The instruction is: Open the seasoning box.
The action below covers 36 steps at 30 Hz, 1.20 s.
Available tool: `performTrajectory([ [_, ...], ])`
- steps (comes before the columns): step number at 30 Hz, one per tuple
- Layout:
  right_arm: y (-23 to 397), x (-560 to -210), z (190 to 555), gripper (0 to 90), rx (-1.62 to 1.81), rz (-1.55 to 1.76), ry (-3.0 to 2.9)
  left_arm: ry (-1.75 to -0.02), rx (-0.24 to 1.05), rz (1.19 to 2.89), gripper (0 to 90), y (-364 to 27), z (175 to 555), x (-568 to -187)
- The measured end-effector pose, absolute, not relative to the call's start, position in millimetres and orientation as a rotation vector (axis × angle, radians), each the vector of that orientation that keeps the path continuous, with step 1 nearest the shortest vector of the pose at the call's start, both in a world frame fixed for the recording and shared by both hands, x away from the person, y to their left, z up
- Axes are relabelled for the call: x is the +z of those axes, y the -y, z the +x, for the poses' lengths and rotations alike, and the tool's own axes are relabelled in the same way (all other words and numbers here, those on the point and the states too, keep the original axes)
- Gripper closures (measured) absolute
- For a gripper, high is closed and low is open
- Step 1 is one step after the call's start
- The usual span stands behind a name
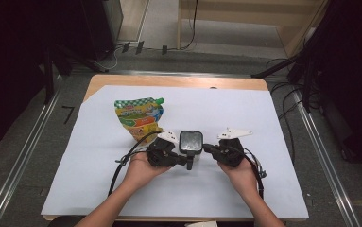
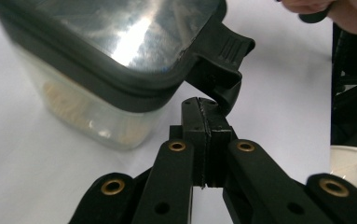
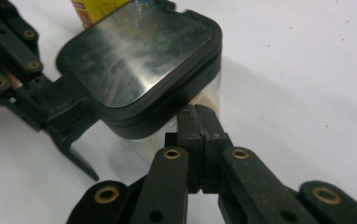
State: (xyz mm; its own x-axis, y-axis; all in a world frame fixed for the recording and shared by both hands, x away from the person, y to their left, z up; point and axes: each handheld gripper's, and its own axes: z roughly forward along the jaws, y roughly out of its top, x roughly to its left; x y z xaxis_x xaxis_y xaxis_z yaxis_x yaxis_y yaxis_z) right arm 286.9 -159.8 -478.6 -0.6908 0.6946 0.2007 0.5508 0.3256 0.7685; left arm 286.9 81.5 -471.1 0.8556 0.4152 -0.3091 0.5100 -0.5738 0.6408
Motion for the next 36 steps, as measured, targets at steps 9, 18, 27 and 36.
performTrajectory([
  [9, 164.2, -478.9, 288.3, 90.0, 1.316, 1.160, -2.418, -0.653, -0.212, 2.249, 90.0, -83.6, 288.1, -469.9],
  [18, 171.5, -466.1, 258.6, 90.0, 1.358, 1.159, -2.423, -0.648, -0.214, 2.257, 84.6, -103.3, 287.9, -458.9],
  [27, 157.2, -465.8, 232.5, 90.0, 1.355, 1.122, -2.471, -0.666, -0.231, 2.220, 70.2, -119.6, 294.1, -454.7],
  [36, 127.3, -474.5, 226.4, 90.0, 1.355, 1.054, -2.555, -0.678, -0.206, 2.222, 58.9, -127.7, 298.2, -456.2],
])
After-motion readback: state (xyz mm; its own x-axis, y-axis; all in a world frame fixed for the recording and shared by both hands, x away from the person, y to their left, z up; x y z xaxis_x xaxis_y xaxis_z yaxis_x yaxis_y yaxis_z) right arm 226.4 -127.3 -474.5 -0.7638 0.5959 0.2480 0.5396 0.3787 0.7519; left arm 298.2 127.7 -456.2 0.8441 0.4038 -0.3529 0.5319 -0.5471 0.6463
